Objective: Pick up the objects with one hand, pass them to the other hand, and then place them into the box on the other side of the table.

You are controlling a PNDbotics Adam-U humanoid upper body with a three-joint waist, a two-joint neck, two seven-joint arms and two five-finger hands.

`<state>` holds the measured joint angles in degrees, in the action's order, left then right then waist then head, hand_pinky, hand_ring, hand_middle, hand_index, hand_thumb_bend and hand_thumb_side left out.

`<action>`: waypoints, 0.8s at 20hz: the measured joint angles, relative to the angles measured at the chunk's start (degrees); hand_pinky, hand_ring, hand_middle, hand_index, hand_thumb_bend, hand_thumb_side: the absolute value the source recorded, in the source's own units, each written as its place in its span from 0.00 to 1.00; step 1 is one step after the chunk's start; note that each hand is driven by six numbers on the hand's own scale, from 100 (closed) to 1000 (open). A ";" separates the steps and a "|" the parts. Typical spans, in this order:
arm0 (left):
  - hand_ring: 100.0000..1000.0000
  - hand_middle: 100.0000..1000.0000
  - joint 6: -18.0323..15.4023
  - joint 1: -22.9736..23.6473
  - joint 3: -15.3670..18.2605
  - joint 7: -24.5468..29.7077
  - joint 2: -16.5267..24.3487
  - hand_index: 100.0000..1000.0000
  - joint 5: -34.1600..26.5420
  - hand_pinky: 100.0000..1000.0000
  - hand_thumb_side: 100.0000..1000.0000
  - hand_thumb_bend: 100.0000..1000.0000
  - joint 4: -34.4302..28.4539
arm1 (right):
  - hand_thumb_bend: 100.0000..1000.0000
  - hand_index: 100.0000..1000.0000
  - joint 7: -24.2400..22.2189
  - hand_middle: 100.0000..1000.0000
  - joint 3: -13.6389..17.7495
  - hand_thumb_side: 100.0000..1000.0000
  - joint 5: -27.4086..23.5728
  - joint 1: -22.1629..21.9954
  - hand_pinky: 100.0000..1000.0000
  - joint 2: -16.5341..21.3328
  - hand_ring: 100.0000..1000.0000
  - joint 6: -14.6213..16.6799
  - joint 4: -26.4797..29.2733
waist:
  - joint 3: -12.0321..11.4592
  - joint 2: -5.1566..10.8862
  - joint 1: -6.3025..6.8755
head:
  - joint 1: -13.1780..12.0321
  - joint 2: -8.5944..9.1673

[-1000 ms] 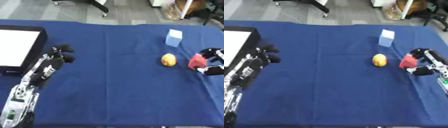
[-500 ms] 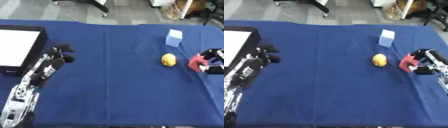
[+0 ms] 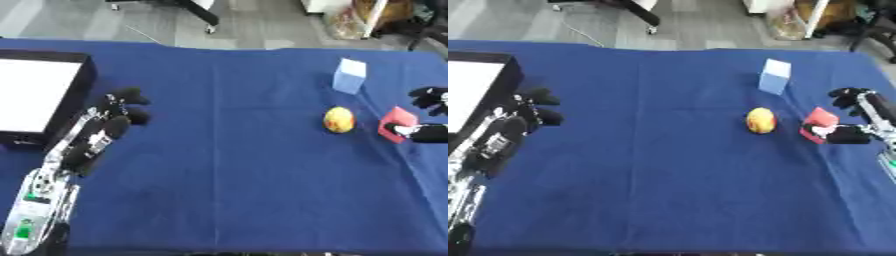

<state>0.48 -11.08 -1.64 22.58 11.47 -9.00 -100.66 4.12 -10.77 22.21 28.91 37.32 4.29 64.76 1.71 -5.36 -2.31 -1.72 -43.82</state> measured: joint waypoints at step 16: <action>0.66 0.71 -0.01 0.00 0.01 0.00 0.00 0.87 -0.46 0.75 0.54 0.64 0.00 | 0.58 0.84 -5.85 0.71 0.91 0.20 2.27 2.39 0.68 0.58 0.76 -0.88 -5.66 | -0.05 -0.28 0.43 | -0.01 0.00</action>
<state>0.48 -11.08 -1.63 22.58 11.48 -9.46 -100.65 -1.73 -9.87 24.48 31.29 37.90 3.41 59.10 1.66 -5.64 -1.88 -1.73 -43.82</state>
